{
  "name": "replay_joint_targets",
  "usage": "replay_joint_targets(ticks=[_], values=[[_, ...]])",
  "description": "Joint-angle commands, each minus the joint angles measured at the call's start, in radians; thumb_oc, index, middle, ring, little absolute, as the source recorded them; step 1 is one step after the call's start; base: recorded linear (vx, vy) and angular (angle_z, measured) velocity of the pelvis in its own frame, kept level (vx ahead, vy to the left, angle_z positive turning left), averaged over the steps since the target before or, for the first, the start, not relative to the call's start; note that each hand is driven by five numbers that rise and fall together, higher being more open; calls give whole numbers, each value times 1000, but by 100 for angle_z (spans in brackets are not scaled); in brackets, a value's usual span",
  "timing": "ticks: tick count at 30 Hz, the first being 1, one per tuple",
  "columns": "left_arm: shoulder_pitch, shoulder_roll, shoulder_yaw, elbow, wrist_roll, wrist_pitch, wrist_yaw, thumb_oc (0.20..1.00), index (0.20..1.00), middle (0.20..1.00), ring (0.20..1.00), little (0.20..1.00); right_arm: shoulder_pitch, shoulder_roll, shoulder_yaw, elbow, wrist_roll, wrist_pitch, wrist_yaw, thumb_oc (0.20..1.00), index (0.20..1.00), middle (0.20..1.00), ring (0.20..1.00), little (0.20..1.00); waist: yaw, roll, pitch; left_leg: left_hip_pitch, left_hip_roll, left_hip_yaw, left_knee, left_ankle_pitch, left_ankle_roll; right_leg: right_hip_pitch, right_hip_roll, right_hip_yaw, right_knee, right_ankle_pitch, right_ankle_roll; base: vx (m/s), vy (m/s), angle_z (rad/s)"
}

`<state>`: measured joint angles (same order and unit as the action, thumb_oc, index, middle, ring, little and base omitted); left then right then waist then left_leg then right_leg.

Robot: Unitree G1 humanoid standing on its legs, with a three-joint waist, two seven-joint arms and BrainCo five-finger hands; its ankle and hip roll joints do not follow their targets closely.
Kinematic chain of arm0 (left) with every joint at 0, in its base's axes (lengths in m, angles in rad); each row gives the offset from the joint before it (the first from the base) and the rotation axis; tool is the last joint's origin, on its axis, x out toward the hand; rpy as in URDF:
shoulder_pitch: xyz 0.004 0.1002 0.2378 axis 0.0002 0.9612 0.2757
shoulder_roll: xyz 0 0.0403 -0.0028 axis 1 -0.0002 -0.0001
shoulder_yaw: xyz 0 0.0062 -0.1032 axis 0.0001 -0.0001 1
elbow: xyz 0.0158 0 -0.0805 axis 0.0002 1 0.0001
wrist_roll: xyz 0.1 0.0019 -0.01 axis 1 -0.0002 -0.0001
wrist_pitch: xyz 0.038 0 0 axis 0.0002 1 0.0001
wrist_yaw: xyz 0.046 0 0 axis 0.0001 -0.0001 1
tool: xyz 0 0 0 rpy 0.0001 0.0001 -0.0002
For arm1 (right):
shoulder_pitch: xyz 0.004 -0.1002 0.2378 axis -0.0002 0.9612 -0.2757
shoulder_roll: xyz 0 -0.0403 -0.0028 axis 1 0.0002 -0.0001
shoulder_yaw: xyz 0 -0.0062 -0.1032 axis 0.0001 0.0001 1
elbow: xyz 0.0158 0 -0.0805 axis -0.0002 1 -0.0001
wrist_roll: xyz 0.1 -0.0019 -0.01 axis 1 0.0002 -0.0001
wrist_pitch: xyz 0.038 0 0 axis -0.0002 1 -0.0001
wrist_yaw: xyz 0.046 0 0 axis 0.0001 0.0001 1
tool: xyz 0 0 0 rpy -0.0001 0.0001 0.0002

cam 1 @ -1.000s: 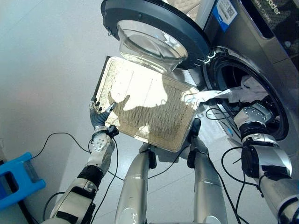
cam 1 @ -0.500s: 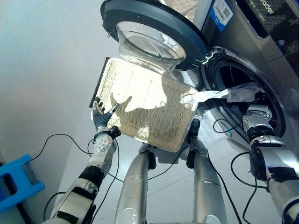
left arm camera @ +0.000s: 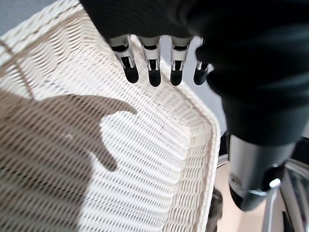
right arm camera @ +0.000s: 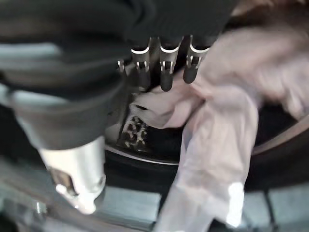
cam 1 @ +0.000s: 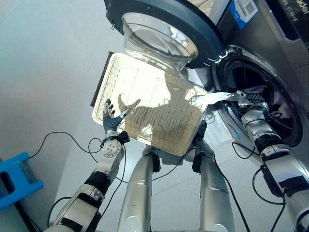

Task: Put the clothes into the washing machine.

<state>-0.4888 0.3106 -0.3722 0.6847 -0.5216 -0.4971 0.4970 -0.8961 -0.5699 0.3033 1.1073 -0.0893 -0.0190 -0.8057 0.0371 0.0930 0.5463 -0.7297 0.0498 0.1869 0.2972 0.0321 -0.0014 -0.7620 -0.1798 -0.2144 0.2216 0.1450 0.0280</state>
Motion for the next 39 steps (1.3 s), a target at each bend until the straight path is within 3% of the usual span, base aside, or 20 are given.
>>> replay_joint_targets(ticks=[1,9,11,17,27,39], values=[[-4,-20,11,-12,60,-63,14,1000,1000,1000,1000,1000,0,-57,67,17,-153,46,-83,1000,1000,1000,1000,1000,9,36,-26,-7,-19,12,-8,-33,-48,-30,-43,-71,210,-139,112,0,0,0],[-10,-19,3,-7,71,-75,15,1000,1000,1000,1000,1000,9,-62,125,48,-248,65,-83,1000,1000,1000,1000,1000,11,39,-26,-19,-19,9,-8,-32,-49,-39,-46,-72,206,-137,113,-2,-5,0],[-27,-8,-8,-6,77,-84,17,1000,1000,1000,1000,1000,25,-69,197,82,-357,93,-47,1000,1000,1000,1000,1000,12,38,-26,-31,-20,7,-5,-33,-51,-47,-53,-76,199,-131,117,-27,-68,2],[-56,-6,-13,-21,77,-76,20,1000,1000,1000,1000,1000,11,-60,260,89,-406,112,40,1000,1000,1000,1000,1000,11,42,-26,-58,-20,8,-3,-27,-55,-74,-60,-74,194,-120,119,-12,-22,4],[-80,-15,-30,-48,64,-87,27,1000,1000,1000,1000,1000,-40,-56,299,99,-381,150,77,1000,1000,1000,1000,1000,15,65,-26,-91,-30,13,-7,-16,-58,-113,-68,-70,187,-105,120,0,0,0],[-91,-22,-43,-153,40,-86,51,1000,1000,1000,1000,1000,-170,-86,310,138,-367,244,195,1000,1000,1000,1000,1000,44,120,-26,-188,-55,12,30,-16,-56,-224,-105,-64,228,-93,121,-10,10,5]])
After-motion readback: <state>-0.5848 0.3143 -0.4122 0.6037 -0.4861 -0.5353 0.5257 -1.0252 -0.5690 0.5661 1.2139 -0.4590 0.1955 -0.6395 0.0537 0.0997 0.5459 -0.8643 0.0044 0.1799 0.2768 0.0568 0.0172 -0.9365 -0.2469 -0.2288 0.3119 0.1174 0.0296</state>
